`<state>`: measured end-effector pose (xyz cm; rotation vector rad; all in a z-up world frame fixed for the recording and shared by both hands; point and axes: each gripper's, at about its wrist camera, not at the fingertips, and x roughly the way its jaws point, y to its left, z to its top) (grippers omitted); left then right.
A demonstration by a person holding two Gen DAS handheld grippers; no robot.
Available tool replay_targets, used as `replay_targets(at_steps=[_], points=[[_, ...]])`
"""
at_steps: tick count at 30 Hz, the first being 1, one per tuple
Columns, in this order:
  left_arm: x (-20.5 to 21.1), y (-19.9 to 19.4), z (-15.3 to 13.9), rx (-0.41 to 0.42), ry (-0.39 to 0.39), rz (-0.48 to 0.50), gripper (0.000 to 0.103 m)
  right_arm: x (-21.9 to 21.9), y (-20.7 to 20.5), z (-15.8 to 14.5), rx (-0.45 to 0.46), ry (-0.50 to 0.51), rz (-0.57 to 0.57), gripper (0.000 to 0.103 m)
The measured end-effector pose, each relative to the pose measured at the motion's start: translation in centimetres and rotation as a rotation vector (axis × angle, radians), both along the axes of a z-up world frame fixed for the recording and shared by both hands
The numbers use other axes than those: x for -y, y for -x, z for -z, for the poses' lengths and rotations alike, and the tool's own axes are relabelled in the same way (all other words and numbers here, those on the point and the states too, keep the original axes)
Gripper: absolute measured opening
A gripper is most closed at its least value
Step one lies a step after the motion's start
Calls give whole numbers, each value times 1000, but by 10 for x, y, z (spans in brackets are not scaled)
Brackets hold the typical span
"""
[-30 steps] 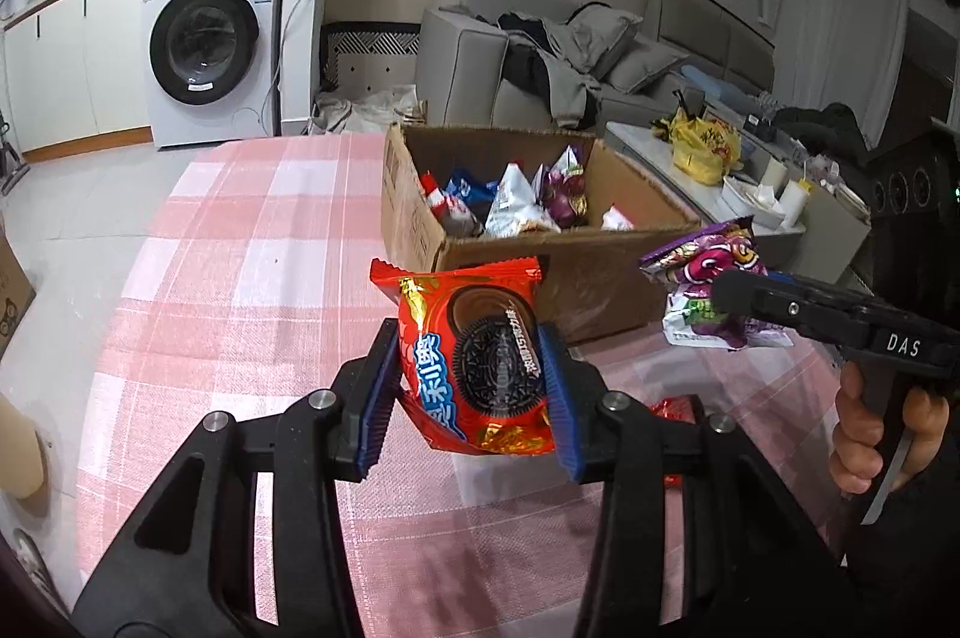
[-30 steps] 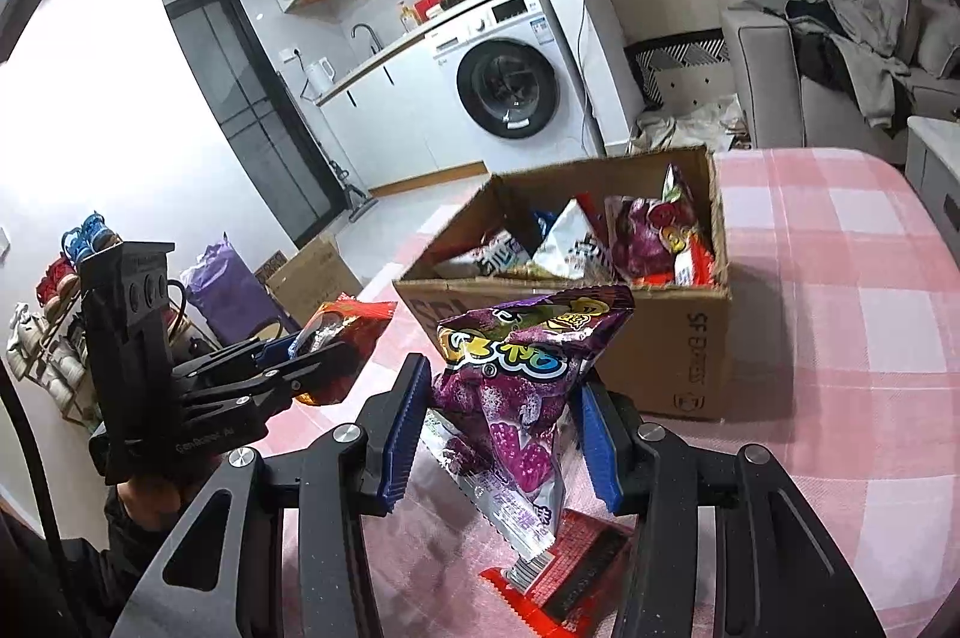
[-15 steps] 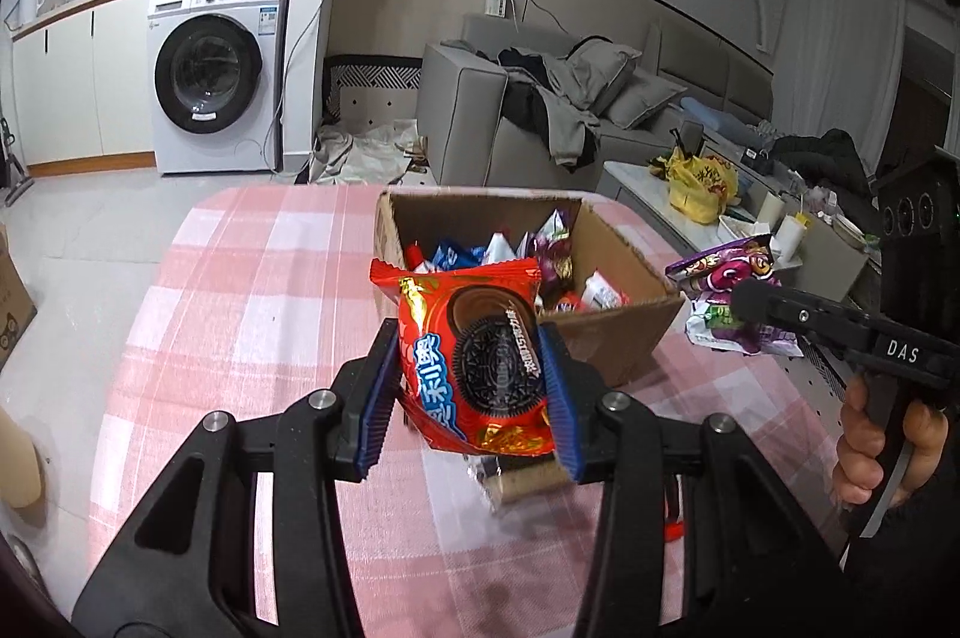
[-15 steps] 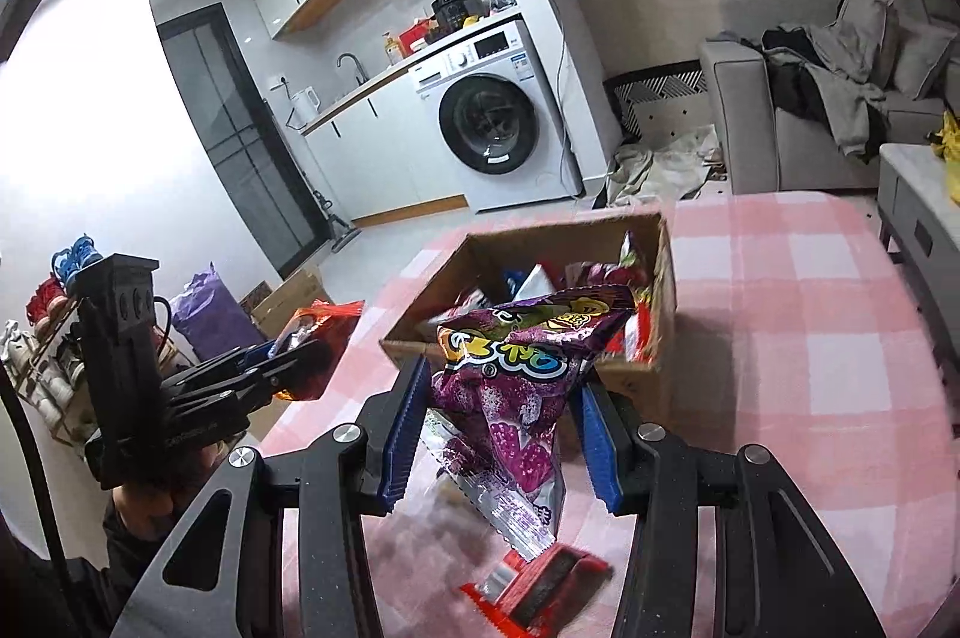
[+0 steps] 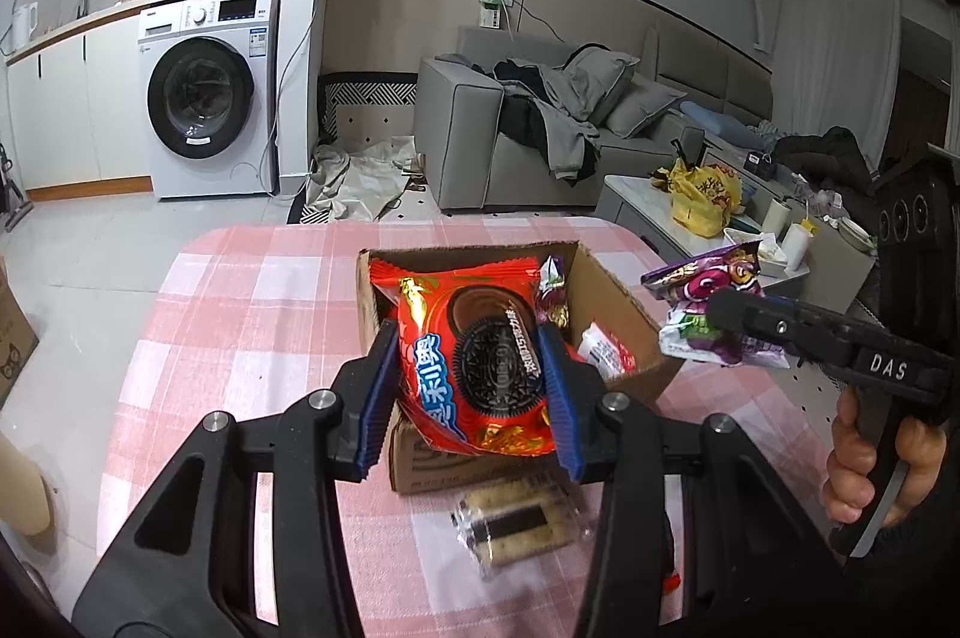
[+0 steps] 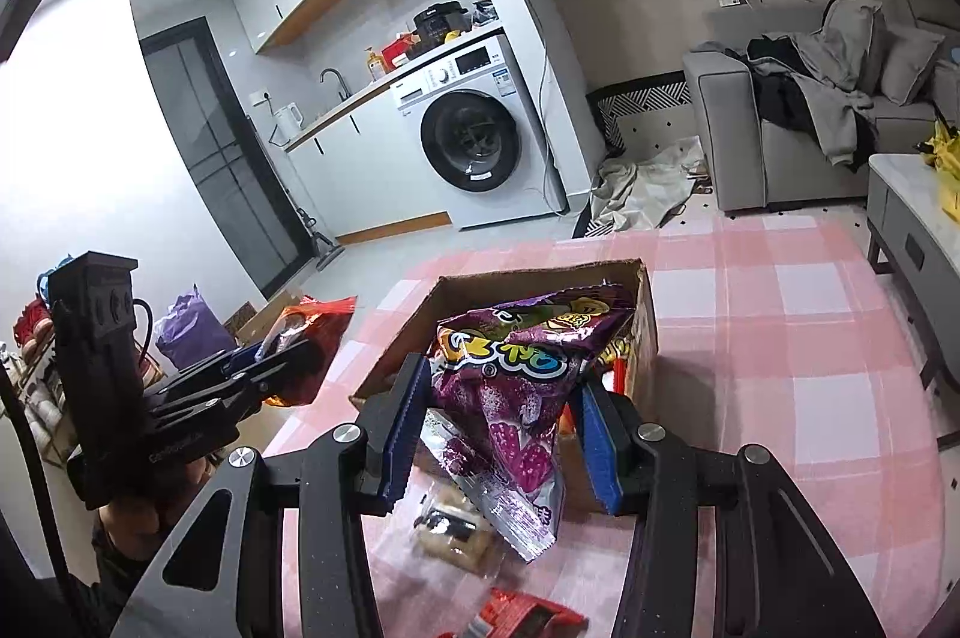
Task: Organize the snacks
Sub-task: 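Lift both packets over the box and release them inside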
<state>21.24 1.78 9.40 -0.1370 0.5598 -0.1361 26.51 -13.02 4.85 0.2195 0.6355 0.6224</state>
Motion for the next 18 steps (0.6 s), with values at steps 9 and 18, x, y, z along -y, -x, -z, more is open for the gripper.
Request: replay_targets(at_steps=[9, 18], points=[[3, -37, 6, -14, -1, -2, 41, -12, -15, -1, 6, 30, 6, 48], [2, -77, 31, -56, -3, -7, 41, -18, -44, 12, -34, 23, 17, 48]])
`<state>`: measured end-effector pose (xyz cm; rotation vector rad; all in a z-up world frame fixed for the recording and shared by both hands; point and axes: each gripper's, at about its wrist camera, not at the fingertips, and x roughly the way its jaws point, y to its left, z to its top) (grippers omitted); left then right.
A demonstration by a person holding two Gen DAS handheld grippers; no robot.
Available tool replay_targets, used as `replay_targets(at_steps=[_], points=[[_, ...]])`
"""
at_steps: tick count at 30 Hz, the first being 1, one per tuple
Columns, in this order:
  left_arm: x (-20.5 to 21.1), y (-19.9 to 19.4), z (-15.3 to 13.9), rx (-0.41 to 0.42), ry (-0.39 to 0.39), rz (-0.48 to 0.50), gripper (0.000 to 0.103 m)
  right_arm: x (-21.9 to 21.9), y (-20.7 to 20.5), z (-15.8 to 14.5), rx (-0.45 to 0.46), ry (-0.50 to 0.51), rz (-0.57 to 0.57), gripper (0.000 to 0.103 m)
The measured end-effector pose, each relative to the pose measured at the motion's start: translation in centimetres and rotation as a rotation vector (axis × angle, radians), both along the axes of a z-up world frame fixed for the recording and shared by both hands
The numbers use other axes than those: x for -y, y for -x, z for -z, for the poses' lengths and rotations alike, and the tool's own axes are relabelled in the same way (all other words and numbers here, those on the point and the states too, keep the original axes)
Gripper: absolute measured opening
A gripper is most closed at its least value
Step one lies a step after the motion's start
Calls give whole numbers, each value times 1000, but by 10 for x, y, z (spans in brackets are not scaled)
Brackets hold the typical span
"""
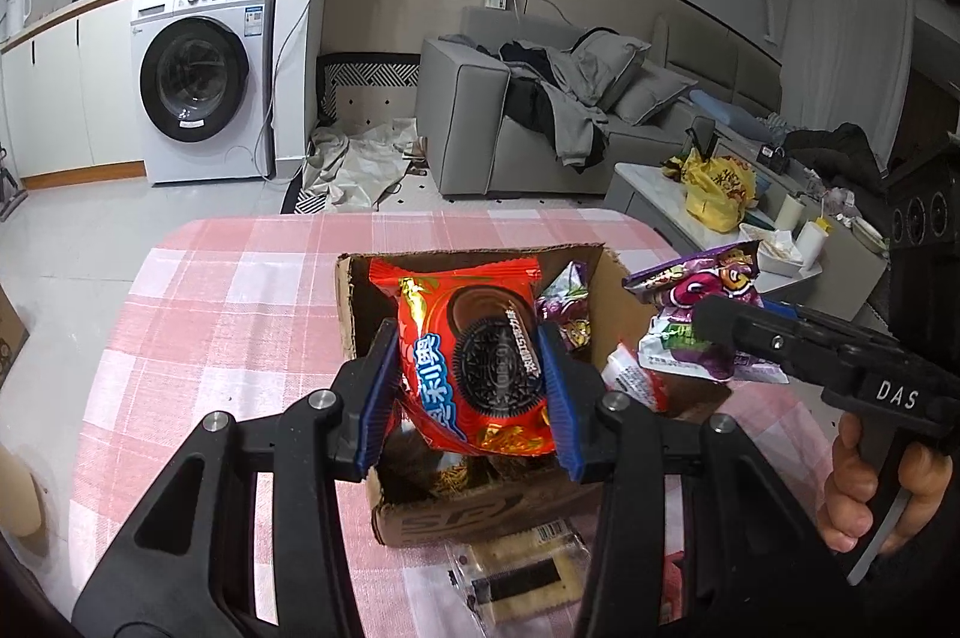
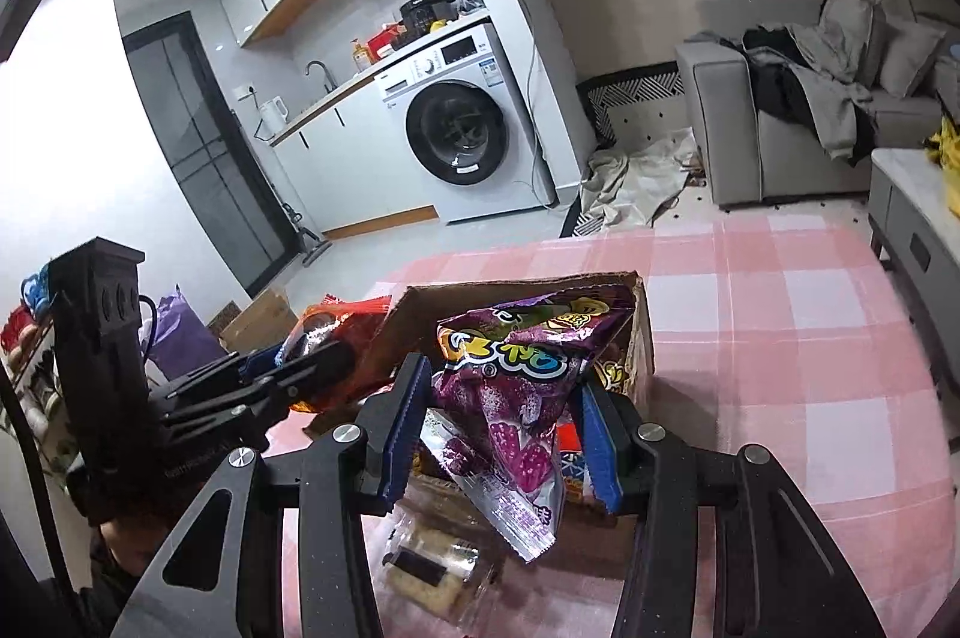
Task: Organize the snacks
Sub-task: 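Lift both packets over the box and release them inside, then grasp cracker packet with left tool while right tool grasps red chocolate bar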
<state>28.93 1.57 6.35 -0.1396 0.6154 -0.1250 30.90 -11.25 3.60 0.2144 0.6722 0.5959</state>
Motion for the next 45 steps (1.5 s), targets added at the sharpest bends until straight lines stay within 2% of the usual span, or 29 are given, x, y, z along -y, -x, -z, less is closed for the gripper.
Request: replay_targets(at_steps=[10, 17, 18, 19, 20, 22, 23, 24, 25, 27, 29, 30, 37, 45], points=[[12, -29, 23, -17, -52, 4, 41, -24, -28, 17, -8, 75, -3, 48], [12, -47, 42, -63, -71, 4, 41, -32, -46, 36, -48, 69, -29, 48], [8, -46, 44, -66, -67, 2, 41, -31, -47, 36, -46, 69, -22, 49], [7, -45, 44, -69, -62, 5, 42, -30, -45, 34, -28, 72, -21, 55], [7, -45, 42, -71, -61, 6, 45, -29, -43, 33, -11, 74, -22, 66], [6, -41, 39, -69, -63, -5, 62, -24, -37, 29, 17, 75, -5, 78], [4, -37, 37, -64, -66, -15, 67, -20, -33, 26, 26, 69, -1, 83], [4, -34, 35, -59, -68, -22, 78, -16, -30, 23, 29, 63, -1, 87], [3, -30, 33, -51, -69, -26, 83, -12, -28, 22, 27, 60, 1, 96], [2, -19, 27, -38, -65, -25, 84, -5, -22, 19, 24, 60, 9, 100], [1, -8, 24, -42, -56, -26, 92, 1, -15, 18, 16, 74, 20, 103], [1, -3, 22, -42, -53, -30, 100, 2, -12, 17, 14, 80, 23, 103], [-9, 52, 18, -19, -53, -59, 103, 14, 24, 21, 11, 105, 40, 103], [-21, 105, 30, -25, -44, -87, 103, 17, 54, 37, -28, 138, 22, 103]])
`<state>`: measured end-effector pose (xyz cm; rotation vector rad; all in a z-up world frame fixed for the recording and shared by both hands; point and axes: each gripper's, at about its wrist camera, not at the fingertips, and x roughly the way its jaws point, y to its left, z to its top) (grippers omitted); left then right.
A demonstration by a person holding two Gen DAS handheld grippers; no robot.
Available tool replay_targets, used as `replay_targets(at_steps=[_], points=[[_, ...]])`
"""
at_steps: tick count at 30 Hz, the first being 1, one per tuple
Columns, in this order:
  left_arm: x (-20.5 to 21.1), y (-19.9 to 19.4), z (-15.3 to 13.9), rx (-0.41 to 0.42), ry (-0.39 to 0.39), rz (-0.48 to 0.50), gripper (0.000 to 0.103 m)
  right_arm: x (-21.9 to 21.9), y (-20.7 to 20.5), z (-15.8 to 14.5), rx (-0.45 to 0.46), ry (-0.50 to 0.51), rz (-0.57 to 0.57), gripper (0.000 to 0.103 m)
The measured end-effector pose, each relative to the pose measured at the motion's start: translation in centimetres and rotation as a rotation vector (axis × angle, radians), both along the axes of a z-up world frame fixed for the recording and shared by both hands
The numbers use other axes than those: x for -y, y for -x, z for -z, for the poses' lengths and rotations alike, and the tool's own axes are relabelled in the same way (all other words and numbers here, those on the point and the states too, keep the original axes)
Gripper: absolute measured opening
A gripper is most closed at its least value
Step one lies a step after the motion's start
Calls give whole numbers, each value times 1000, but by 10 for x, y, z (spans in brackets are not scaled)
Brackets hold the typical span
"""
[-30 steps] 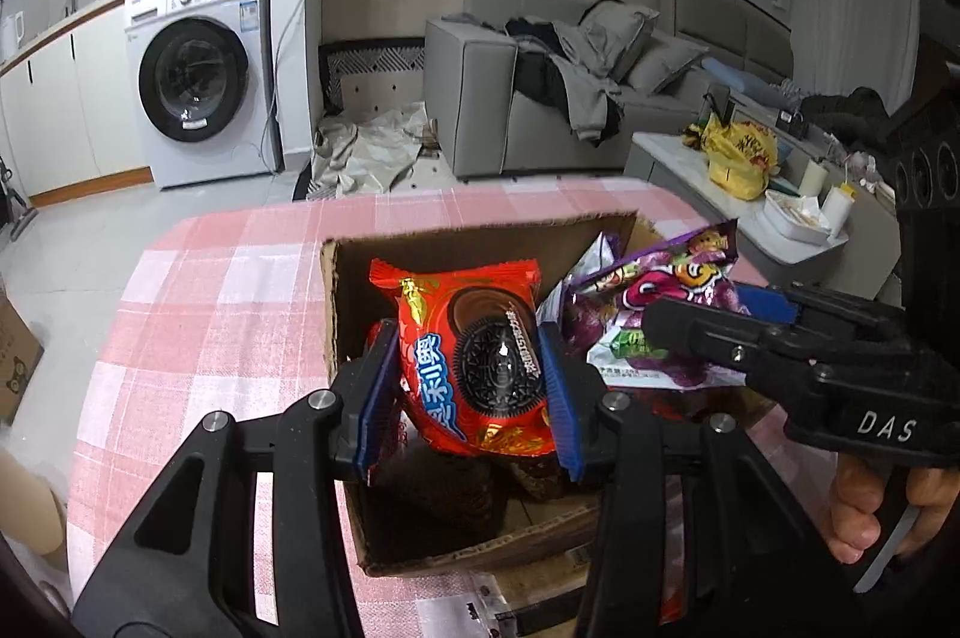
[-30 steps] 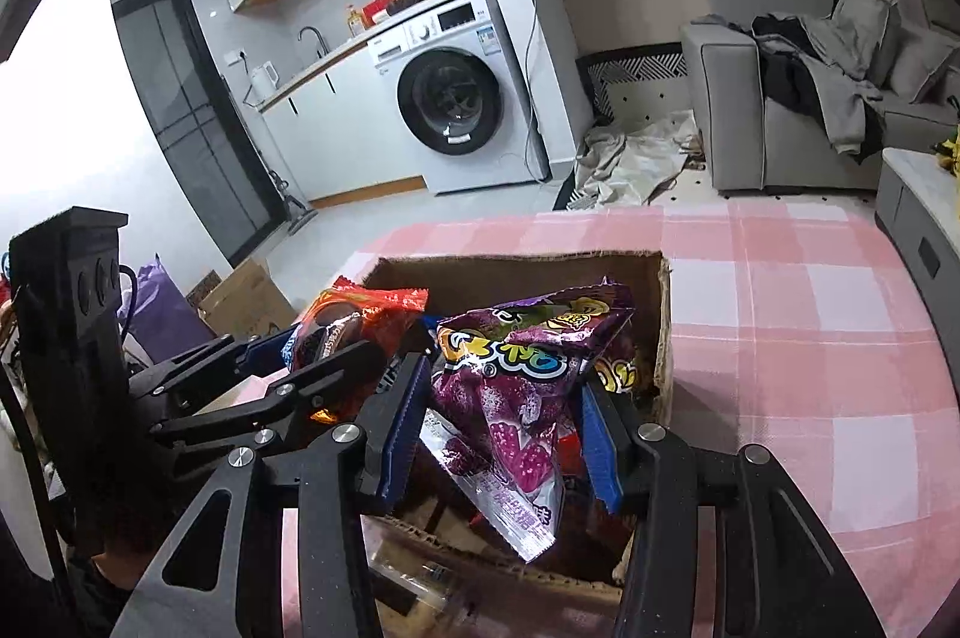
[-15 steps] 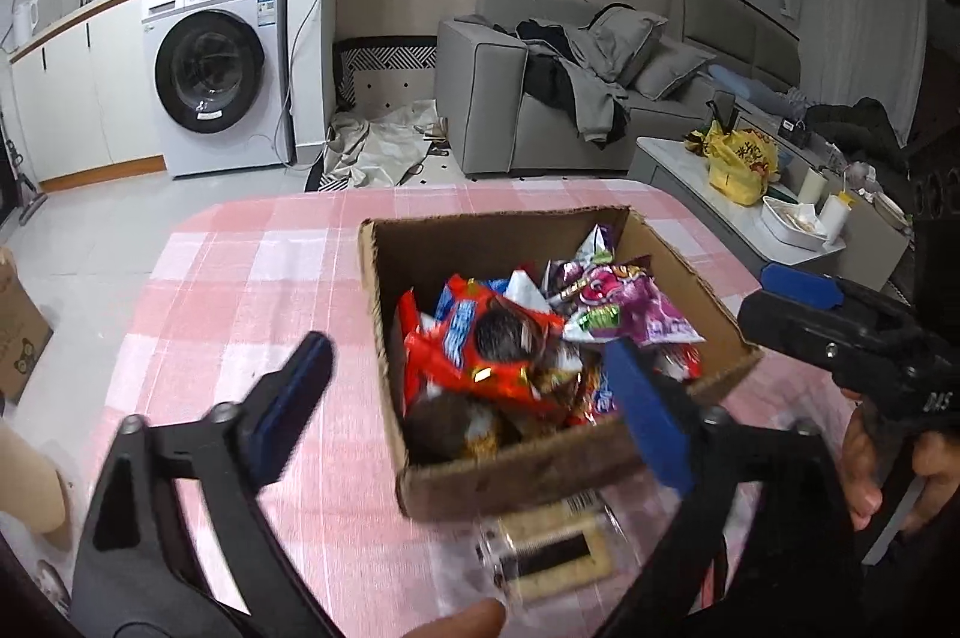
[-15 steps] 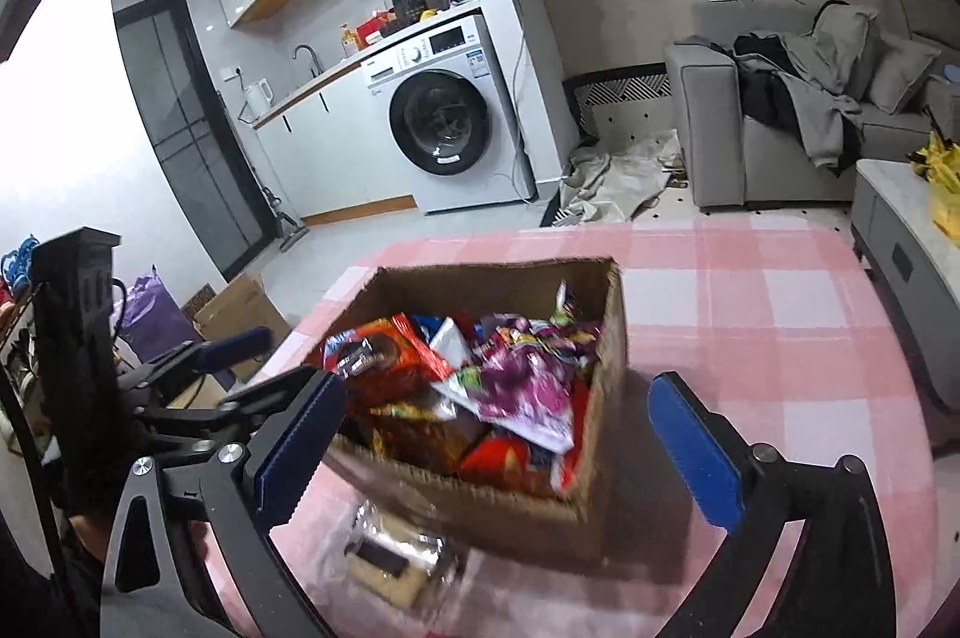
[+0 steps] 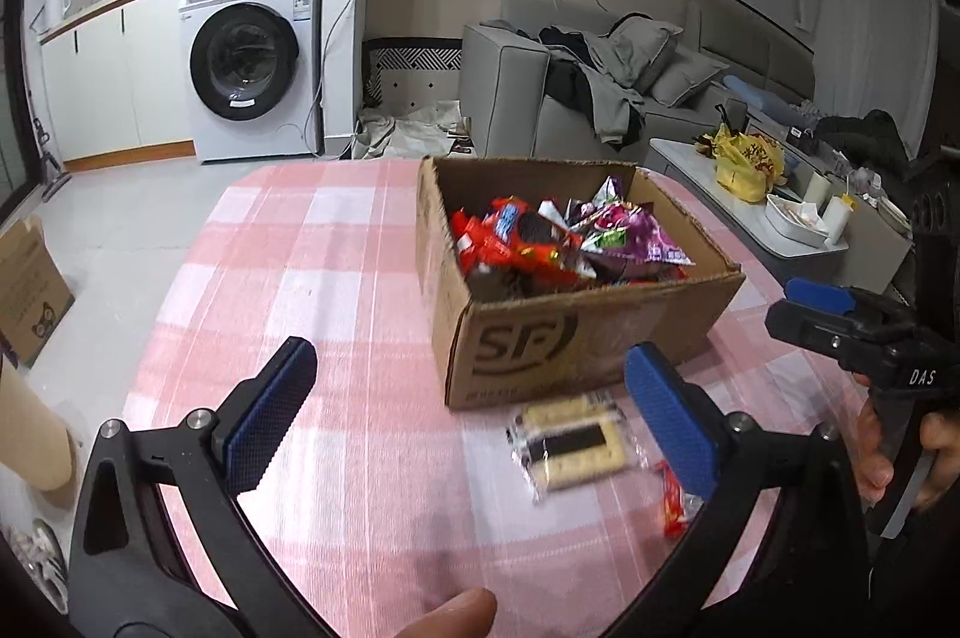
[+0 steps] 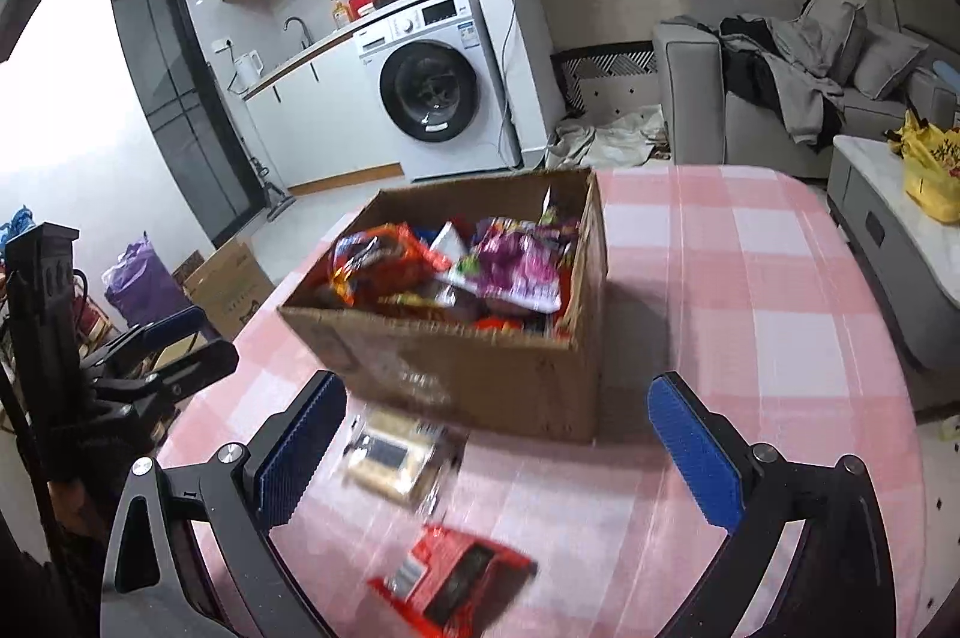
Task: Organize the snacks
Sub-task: 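Grasp cracker packet with left tool while right tool grasps red chocolate bar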
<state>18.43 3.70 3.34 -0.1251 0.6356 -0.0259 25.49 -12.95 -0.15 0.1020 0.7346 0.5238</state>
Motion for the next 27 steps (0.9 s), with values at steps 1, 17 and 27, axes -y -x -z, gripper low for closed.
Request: replay_targets(at_steps=[1, 17, 27], points=[[-1, 4, 2, -1, 5, -1, 103, 1, 3, 3, -6, 6, 0, 103], [14, 0, 29, -84, -8, 27, 103, -11, 14, 53, -118, 205, -122, 103], [27, -5, 40, -115, -34, 59, 103, -29, 28, 77, -154, 294, -297, 103]])
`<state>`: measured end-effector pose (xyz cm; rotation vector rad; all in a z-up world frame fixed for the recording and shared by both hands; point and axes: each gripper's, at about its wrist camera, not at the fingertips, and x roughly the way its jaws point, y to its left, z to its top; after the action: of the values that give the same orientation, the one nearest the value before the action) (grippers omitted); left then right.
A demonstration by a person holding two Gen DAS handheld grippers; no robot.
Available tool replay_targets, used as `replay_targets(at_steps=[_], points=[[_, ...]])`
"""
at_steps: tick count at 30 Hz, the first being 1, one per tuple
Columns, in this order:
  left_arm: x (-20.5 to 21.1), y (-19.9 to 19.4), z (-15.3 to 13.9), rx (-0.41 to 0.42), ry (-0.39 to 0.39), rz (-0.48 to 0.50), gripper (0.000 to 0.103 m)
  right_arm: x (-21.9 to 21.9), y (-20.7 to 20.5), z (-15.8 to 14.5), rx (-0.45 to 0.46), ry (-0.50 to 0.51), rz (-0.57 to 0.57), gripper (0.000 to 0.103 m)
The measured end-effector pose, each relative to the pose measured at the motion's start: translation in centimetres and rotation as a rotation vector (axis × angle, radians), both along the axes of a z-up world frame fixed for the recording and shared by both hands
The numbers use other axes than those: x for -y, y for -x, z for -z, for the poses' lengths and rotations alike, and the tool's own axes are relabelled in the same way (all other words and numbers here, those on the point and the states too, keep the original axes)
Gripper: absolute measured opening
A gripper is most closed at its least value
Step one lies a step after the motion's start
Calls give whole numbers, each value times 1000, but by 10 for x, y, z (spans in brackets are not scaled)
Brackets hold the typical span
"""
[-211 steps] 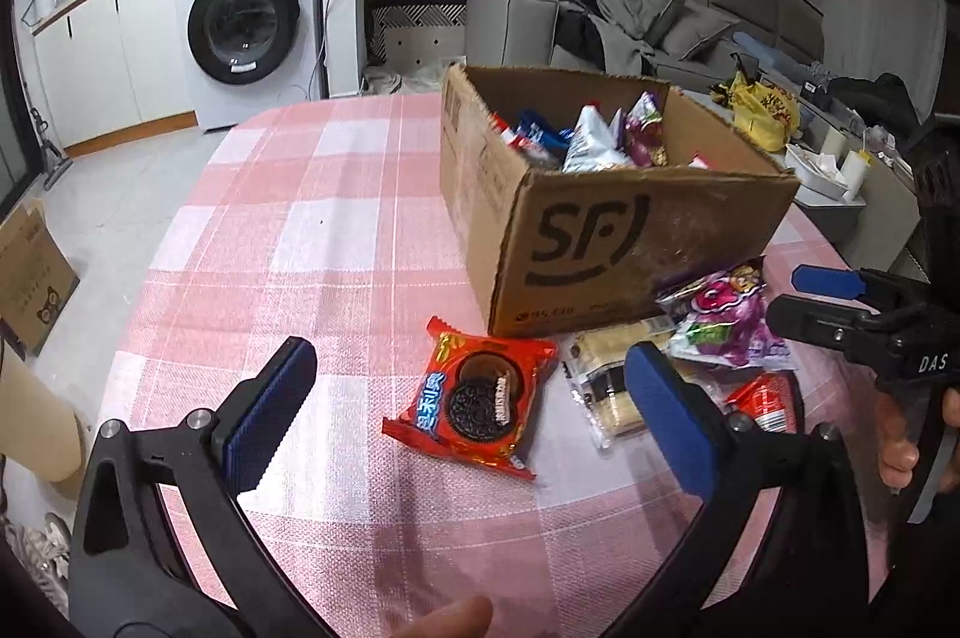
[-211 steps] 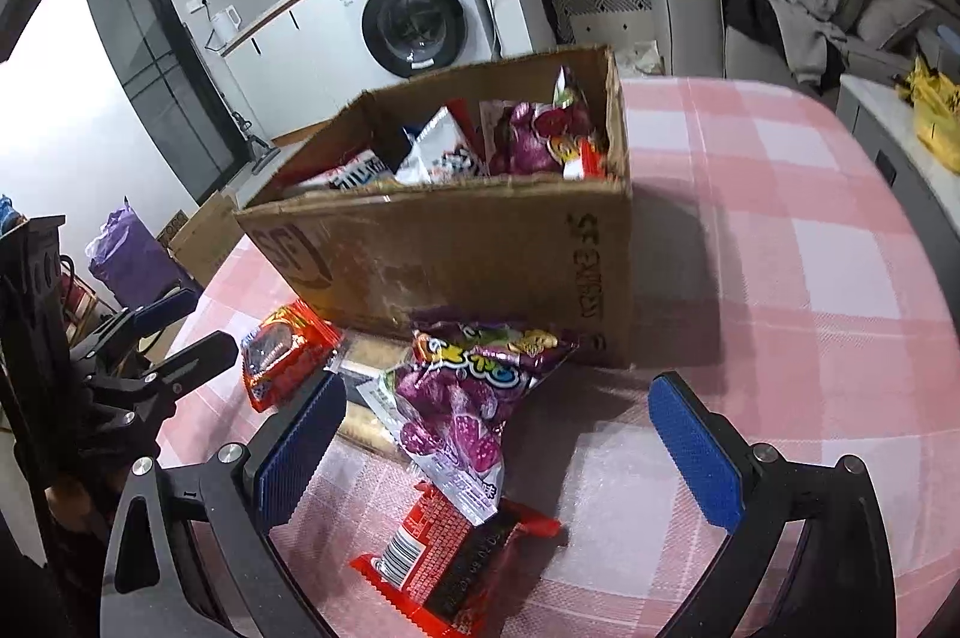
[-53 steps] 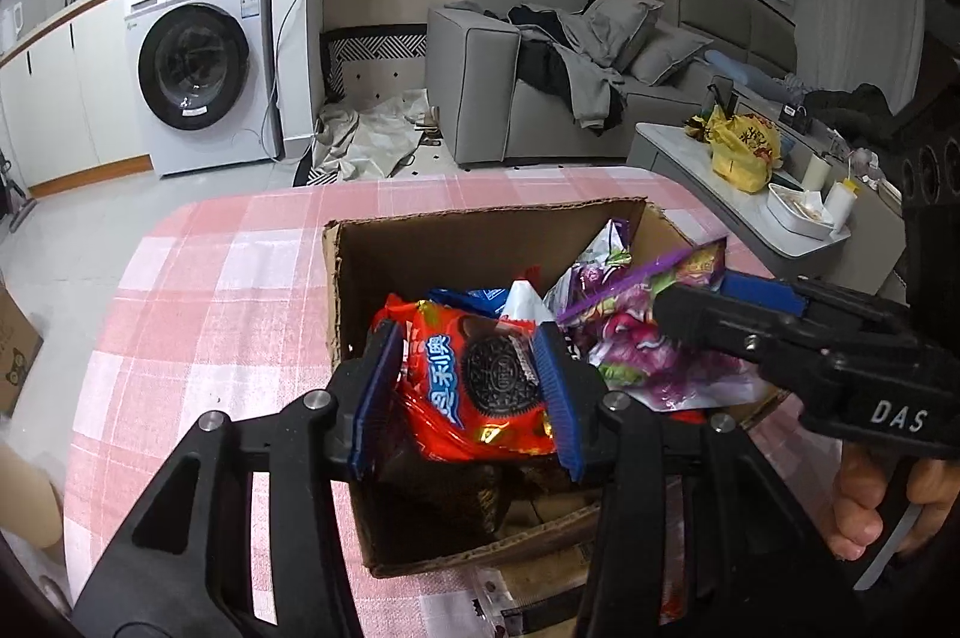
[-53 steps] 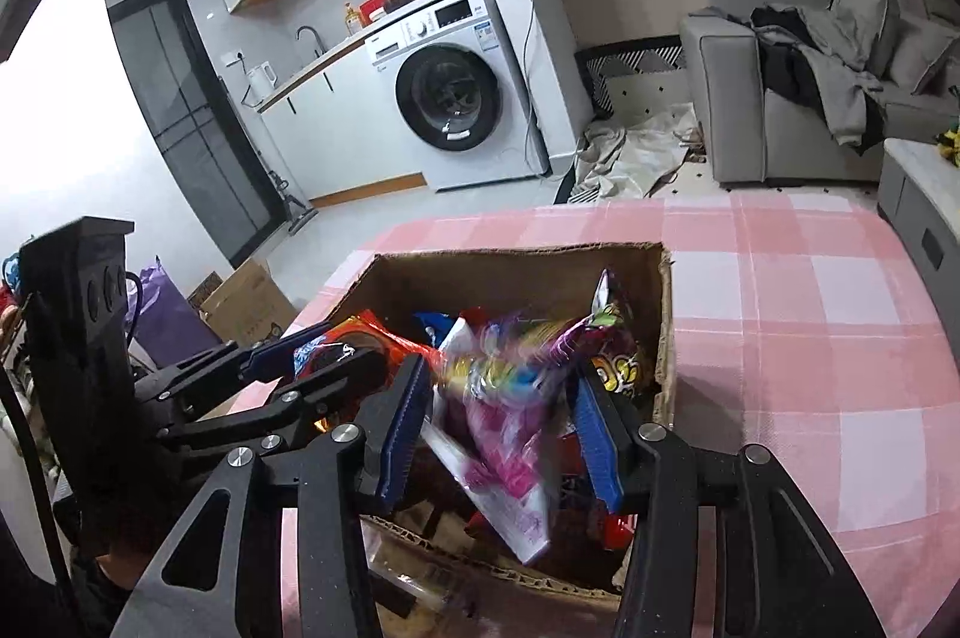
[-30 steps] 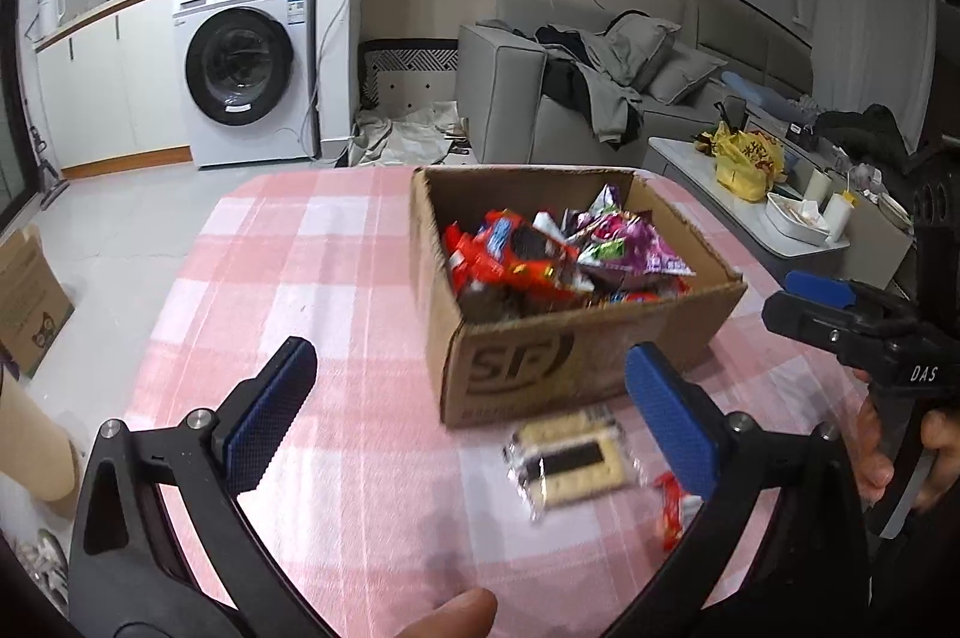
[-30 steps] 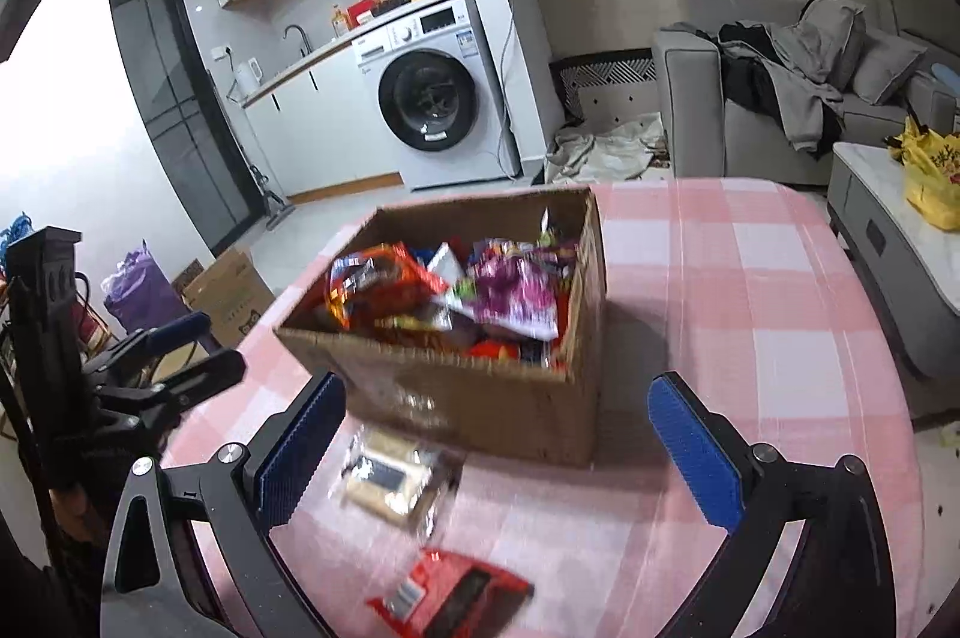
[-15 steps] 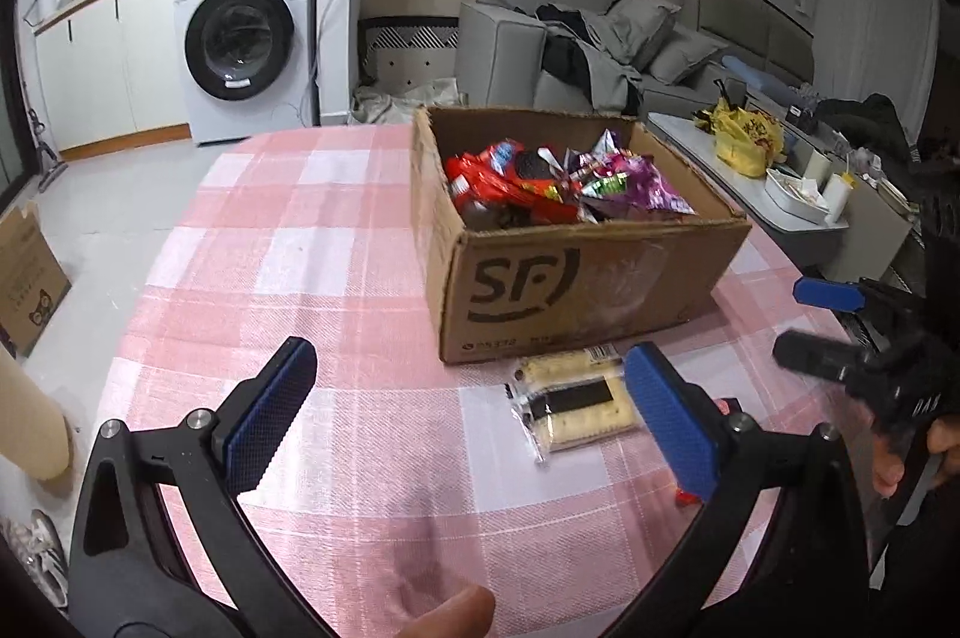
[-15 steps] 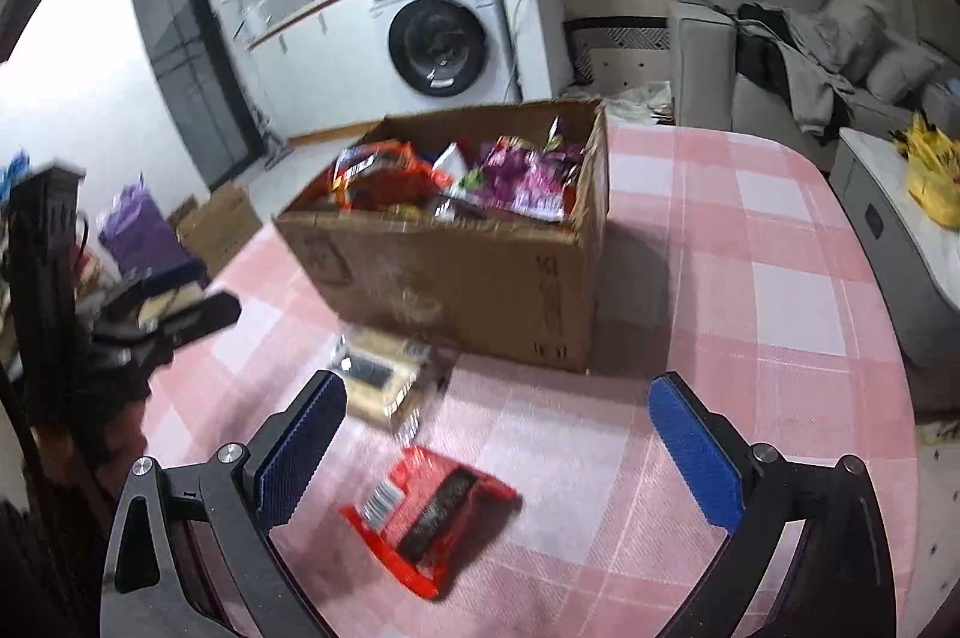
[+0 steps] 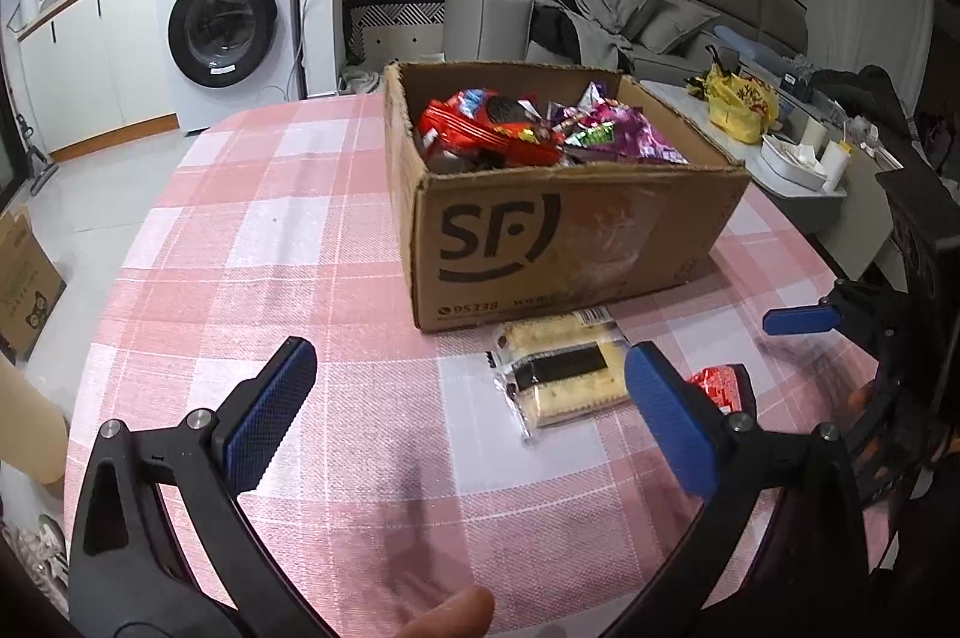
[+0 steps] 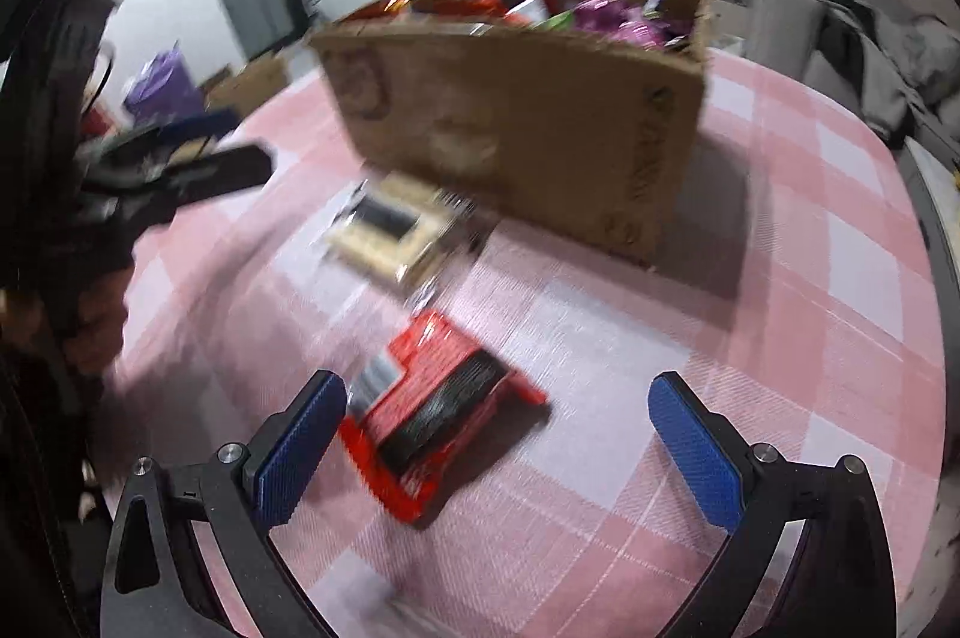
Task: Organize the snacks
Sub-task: 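Grasp cracker packet with left tool while right tool grasps red chocolate bar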
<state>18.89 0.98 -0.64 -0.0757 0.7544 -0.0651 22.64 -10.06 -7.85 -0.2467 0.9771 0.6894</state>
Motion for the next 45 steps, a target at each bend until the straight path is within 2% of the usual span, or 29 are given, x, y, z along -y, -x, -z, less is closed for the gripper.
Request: replay_targets(at_steps=[2, 5, 12, 19, 22, 25, 33, 36, 38, 41, 45], points=[[3, 0, 2, -4, -5, 7, 103, -3, 3, 7, -3, 16, -31, 103], [6, -2, 5, -13, -7, 13, 103, 2, -5, 16, -36, 27, 1, 103], [5, -5, 12, -28, -4, 10, 103, 28, -31, 22, -63, 9, 161, 103], [4, -10, 20, -51, -7, 0, 103, 53, -52, 19, -50, -27, 341, 103], [7, -13, 23, -61, -7, 2, 103, 63, -54, 15, -86, -106, 339, 103], [8, -16, 29, -77, 6, 1, 103, 51, -52, 12, -75, -143, 329, 103], [25, -32, 48, -142, 3, 8, 103, 16, -57, 19, -23, -25, 334, 102], [37, -35, 49, -148, 8, 27, 103, 15, -56, 21, 0, 10, 319, 94], [45, -38, 51, -151, -4, 43, 103, 22, -57, 21, 2, -5, 321, 82], [53, -42, 55, -167, 2, 44, 103, 34, -59, 19, -1, -38, 337, 71], [64, -49, 62, -194, -17, 43, 103, 39, -60, 20, 3, -58, 339, 69]])
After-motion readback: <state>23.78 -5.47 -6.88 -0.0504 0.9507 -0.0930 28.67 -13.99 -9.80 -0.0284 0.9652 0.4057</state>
